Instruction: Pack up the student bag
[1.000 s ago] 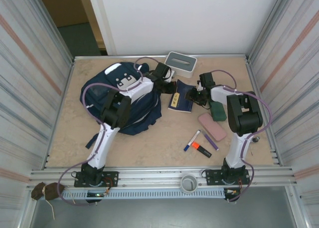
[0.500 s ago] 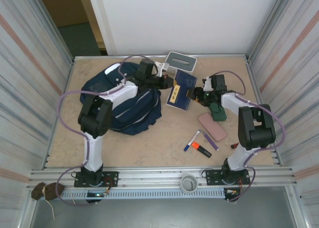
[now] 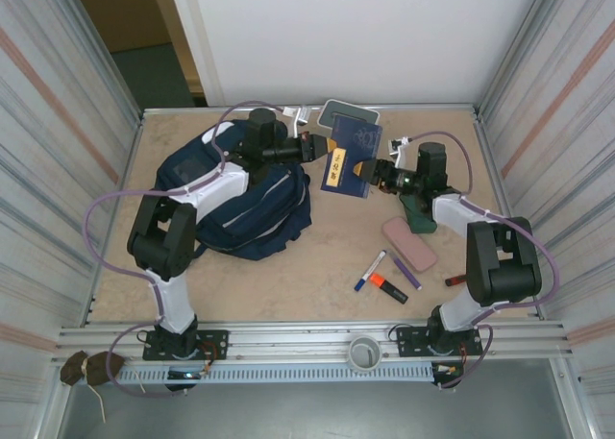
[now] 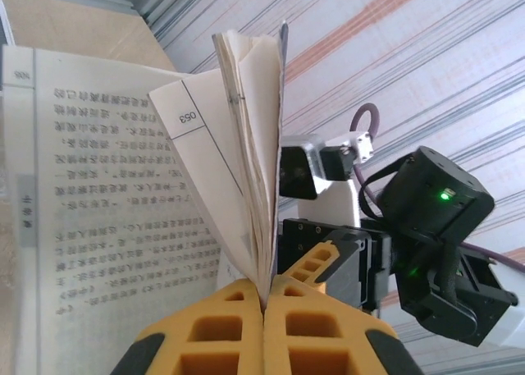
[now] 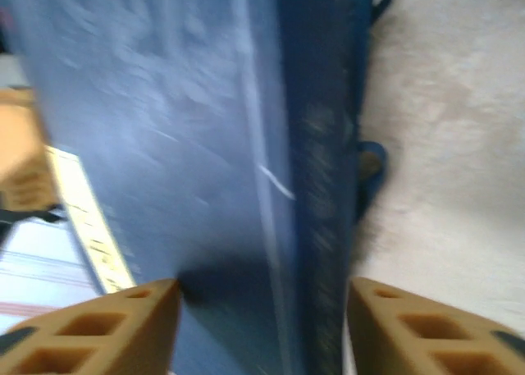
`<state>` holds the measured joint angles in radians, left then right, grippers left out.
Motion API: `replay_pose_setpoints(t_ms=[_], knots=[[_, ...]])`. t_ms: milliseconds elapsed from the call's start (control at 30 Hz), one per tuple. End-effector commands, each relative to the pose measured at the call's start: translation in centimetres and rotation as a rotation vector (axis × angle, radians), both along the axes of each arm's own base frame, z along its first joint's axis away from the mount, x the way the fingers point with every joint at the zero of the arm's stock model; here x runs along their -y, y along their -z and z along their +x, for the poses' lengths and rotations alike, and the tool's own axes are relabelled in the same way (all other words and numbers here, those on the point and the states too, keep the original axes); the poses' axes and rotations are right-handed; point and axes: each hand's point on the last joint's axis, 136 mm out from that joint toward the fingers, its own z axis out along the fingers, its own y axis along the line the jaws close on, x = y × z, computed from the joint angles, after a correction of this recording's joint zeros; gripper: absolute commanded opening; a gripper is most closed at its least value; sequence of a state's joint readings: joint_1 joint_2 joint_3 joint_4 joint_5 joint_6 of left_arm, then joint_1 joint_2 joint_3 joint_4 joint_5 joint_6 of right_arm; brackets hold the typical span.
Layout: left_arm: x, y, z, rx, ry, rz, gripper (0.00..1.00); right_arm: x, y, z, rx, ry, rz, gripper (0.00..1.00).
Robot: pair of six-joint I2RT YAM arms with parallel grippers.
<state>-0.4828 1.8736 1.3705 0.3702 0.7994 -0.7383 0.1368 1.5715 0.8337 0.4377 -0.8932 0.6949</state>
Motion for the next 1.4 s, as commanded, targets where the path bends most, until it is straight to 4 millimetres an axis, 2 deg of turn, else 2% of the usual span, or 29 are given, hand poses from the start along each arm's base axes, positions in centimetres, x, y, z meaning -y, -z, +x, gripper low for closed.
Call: replay_pose_setpoints(t_ms=[0,100,200,300,433,533,667,833,1033,1133,1233,1300,1367], knots=[[-0.8,-3.5,-0.9,0.058,0.018,-0.058,0.00,-1.4,-4.7,-1.0,0.134,-0.068,0.080,0.35],[-1.8,-2.2,-0.4,0.045,-0.017,0.009,0.00,-0.8,-5.8,-1.2,0.158,-0.032,0.075,0.16],[-3.7,-0.6,-0.3,0.074,-0.078,0.125,0.22,0.3,-5.9,-1.2,0.125,0.019,0.051,0.00],[-6.5,1.6,-0.8,0.142,-0.160,0.336,0.41,1.4,-5.0,-1.4,0.040,0.065,-0.006,0.00],[-12.7,6.1,-1.8,0.229,-0.293,0.753,0.53,2.6,-4.4,-2.2,0.001,0.097,-0.093,0.00],[-16.7,9.4,-3.5,0.249,-0.295,1.035,0.60,3.1,-4.1,-2.6,-0.002,0.112,-0.136,0.00],[-18.5,13.4,-5.7,0.254,-0.190,1.250,0.65,3.2,-3.5,-2.6,-0.021,0.110,-0.142,0.00],[-18.7,15.6,-6.1,0.217,-0.131,1.332,0.70,3.1,-2.5,-2.7,-0.051,0.103,-0.139,0.00],[-18.0,17.2,-5.1,0.204,-0.103,1.388,0.70,3.1,-2.1,-3.1,-0.063,0.102,-0.139,0.00],[-18.0,17.9,-4.4,0.205,-0.107,1.429,0.66,3.1,-2.0,-3.3,-0.069,0.097,-0.138,0.00],[-17.8,17.3,-3.9,0.226,-0.130,1.440,0.47,3.0,-1.8,-3.5,-0.082,0.083,-0.152,0.00],[-17.2,15.7,-3.6,0.255,-0.158,1.389,0.31,2.8,-1.8,-3.8,-0.092,0.063,-0.175,0.00],[-16.3,13.1,-3.6,0.310,-0.193,1.287,0.16,2.7,-1.7,-4.4,-0.110,0.043,-0.197,0.00]])
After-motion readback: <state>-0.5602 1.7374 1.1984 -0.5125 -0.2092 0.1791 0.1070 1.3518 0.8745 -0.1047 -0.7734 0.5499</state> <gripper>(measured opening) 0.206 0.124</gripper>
